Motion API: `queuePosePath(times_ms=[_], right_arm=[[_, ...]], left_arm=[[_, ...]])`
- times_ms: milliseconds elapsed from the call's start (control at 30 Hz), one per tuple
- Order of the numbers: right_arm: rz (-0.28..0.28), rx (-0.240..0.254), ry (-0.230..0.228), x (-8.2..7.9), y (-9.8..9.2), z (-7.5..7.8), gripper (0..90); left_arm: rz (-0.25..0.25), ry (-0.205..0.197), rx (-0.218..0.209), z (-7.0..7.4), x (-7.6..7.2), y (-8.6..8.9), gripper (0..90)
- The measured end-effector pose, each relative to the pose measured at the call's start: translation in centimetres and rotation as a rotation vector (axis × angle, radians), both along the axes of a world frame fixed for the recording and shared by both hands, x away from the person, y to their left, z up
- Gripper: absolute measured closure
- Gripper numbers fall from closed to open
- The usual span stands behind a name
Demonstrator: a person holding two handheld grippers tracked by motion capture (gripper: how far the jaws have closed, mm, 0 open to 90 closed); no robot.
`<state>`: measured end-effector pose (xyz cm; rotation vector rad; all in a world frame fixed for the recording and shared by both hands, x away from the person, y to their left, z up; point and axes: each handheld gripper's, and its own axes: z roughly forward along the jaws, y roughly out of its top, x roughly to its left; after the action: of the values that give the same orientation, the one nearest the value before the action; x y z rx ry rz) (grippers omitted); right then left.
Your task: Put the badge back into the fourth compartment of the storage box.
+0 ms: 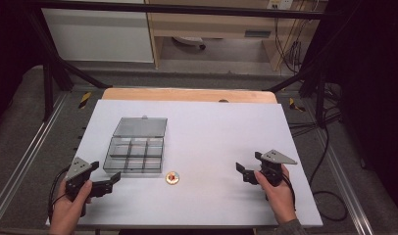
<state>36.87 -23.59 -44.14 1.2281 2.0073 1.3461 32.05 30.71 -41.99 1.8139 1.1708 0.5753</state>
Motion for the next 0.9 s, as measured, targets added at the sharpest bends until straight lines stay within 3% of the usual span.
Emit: queuePosePath(times_ms=[167, 633, 900], right_arm=[[0.030, -0.017, 0.030, -0.1, 0.6, 0.1, 5.7], [0.069, -0.029, 0.048, -0.5, 1.9, 0.1, 3.6], [0.109, -0.001, 0.080, -0.9, 3.1, -0.1, 3.2]], left_arm=[[0.004, 0.000, 0.002, 0.0, 0.0, 0.0, 8.1], [-0.003, 0.001, 0.008, 0.0, 0.0, -0.1, 8.0], [-0.002, 0.001, 0.007, 0.0, 0.0, -0.1, 8.0]])
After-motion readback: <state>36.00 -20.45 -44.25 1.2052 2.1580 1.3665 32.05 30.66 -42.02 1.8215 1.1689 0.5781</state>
